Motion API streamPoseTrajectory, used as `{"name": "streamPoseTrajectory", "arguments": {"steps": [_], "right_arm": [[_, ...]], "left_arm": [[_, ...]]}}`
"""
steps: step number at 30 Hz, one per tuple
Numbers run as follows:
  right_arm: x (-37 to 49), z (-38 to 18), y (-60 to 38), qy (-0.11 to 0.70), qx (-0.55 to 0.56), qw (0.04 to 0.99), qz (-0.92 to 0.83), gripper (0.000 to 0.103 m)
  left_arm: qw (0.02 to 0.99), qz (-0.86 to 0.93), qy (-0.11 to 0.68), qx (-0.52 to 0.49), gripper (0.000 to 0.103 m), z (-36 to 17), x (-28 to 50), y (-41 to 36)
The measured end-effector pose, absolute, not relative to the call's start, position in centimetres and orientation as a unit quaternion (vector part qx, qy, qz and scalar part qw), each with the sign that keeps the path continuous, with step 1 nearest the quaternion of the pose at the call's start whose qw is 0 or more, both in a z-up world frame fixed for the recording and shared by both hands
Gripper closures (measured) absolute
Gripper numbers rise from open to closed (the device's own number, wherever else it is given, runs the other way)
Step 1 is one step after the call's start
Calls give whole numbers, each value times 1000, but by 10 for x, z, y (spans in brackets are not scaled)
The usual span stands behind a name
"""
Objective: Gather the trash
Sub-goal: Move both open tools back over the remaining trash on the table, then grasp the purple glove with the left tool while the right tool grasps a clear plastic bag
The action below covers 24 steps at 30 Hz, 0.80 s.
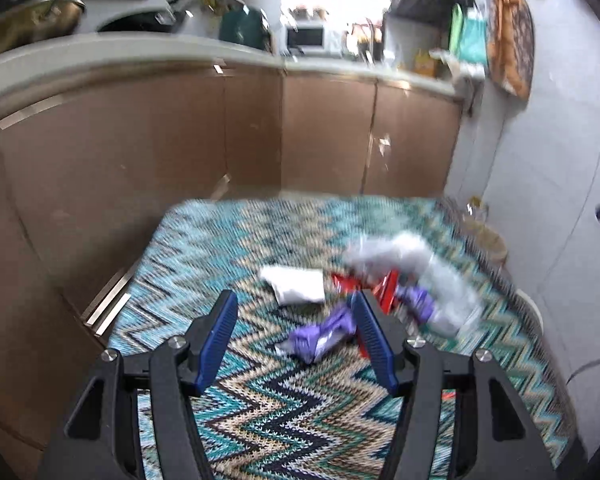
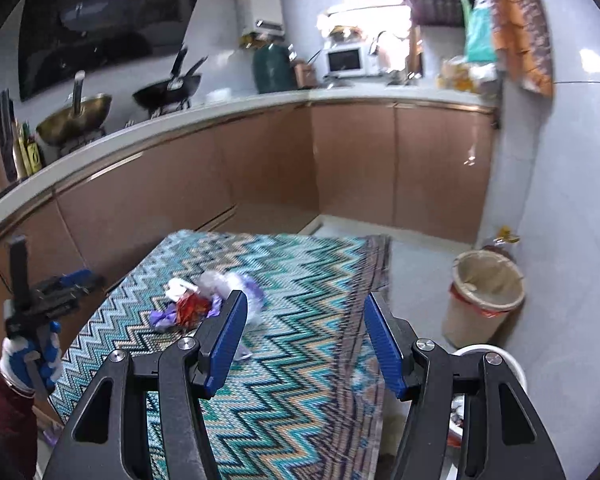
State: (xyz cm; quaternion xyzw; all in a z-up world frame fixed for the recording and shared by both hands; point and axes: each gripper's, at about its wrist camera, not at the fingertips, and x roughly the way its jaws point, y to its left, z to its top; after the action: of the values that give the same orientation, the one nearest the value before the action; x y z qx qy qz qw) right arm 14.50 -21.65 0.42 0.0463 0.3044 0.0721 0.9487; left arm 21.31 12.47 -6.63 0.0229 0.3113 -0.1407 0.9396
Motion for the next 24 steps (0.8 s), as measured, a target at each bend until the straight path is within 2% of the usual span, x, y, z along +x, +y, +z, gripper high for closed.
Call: {"name": "streamPoseTrajectory", "arguments": {"steps": [11, 17, 21, 24], "right_arm": [[251, -67, -157, 396, 34, 907, 141, 43], [293, -97, -138, 429, 31, 890, 154, 43], [308, -110, -128, 440, 25, 882, 164, 43], [315, -120, -120, 449, 21, 877, 172, 43]], "left_arm": [[905, -204, 366, 68, 44, -143, 266, 97], [899, -226, 371, 54, 45, -152, 273, 98], [893, -239, 380, 35, 63, -155, 276, 103], [891, -244, 382, 24, 65, -157, 279, 105]]}}
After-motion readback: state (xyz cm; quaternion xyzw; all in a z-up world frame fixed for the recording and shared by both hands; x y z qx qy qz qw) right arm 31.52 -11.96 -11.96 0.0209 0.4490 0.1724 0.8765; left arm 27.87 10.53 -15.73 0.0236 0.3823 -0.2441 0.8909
